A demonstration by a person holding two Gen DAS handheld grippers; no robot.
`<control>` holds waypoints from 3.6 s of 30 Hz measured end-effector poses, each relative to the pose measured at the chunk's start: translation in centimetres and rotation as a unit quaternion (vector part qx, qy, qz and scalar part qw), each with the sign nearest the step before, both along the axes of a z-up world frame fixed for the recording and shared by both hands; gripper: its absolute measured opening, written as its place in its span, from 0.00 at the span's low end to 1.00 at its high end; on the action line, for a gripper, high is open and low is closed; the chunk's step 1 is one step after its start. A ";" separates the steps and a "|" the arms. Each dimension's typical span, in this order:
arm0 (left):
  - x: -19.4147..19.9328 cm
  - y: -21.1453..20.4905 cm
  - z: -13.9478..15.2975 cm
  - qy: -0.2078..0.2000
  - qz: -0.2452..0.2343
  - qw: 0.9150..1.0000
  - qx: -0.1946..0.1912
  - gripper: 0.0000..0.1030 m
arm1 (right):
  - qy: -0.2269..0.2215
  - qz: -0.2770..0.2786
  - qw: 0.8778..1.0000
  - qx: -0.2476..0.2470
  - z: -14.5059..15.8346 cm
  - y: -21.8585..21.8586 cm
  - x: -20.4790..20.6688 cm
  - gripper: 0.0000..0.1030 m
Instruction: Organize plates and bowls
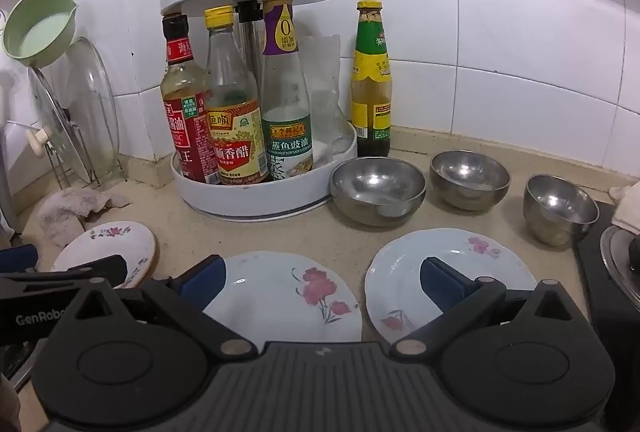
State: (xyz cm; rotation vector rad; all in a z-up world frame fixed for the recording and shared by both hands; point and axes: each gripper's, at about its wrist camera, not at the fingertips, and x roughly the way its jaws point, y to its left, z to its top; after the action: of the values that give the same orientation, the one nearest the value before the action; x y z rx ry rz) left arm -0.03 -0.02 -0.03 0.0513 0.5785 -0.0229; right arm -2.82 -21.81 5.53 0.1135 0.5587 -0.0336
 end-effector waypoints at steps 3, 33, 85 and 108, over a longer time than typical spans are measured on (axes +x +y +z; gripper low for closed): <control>0.0 -0.2 -0.1 0.007 -0.003 1.000 -0.001 1.00 | -0.001 -0.005 1.000 0.001 0.0 -0.1 0.0 0.99; 1.3 -0.4 -0.4 0.012 -0.041 0.999 -0.005 1.00 | 0.005 -0.038 0.999 -0.006 -0.1 0.6 0.2 0.99; 0.9 -0.9 -2.6 0.045 -0.116 0.992 -0.007 1.00 | 0.043 -0.077 0.996 0.010 -2.1 -0.2 -1.1 0.99; 4.0 -1.9 -5.0 0.077 -0.146 0.986 0.000 0.96 | 0.116 0.010 0.989 0.088 -5.1 -4.1 0.4 0.94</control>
State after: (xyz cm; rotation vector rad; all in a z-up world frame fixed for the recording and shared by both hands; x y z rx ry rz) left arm 3.92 -1.88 -4.99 0.1340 0.7227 -0.3136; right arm -2.46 -25.92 0.41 0.2778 0.7947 0.0219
